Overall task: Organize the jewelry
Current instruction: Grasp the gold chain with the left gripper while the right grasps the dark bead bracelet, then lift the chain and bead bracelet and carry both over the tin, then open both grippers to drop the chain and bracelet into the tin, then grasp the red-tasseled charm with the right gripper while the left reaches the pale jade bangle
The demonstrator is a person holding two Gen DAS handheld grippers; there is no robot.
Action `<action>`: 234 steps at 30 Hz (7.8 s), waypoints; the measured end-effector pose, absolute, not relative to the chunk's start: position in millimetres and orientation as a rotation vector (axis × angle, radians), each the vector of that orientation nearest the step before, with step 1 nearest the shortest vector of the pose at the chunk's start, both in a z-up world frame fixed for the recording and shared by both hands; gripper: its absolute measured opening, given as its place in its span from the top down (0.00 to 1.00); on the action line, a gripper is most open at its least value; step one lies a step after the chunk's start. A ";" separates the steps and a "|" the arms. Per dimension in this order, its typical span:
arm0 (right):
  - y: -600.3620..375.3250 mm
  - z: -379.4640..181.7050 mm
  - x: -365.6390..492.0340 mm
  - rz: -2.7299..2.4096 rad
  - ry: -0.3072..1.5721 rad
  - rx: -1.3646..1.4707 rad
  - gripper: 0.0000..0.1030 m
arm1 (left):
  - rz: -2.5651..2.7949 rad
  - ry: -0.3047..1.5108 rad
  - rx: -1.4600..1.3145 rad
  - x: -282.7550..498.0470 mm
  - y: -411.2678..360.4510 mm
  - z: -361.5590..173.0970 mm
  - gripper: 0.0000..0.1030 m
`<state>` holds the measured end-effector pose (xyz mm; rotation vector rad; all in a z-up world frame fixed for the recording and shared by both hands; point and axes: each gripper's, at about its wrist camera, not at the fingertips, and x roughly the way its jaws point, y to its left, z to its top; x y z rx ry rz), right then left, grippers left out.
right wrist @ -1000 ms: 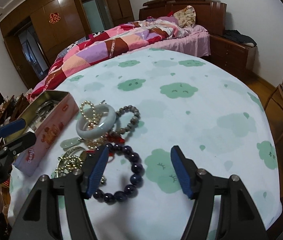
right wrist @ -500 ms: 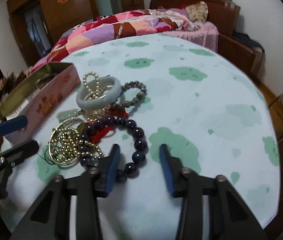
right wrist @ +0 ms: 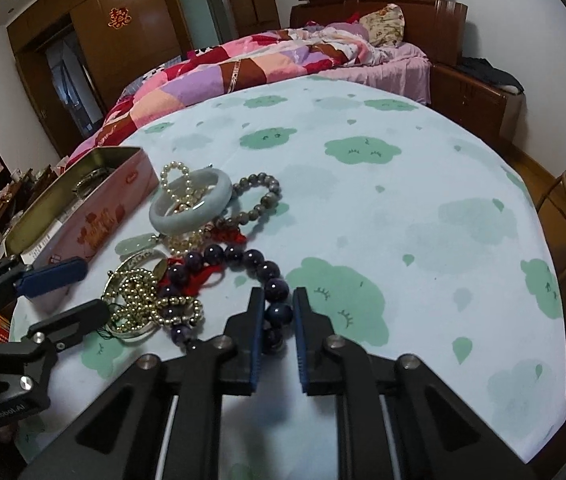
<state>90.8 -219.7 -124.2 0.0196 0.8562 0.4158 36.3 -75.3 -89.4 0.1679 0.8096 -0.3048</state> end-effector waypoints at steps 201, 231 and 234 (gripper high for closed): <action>-208.7 -106.8 102.4 0.326 0.818 0.040 0.38 | -0.159 0.671 0.173 62.0 2.5 -47.2 0.36; -223.4 -112.5 111.1 0.321 0.816 -0.004 0.93 | -0.348 0.810 0.224 114.2 -91.7 -86.9 0.59; -222.2 -112.8 111.0 0.329 0.814 0.001 0.93 | -0.368 0.830 0.230 118.2 -98.7 -93.1 0.64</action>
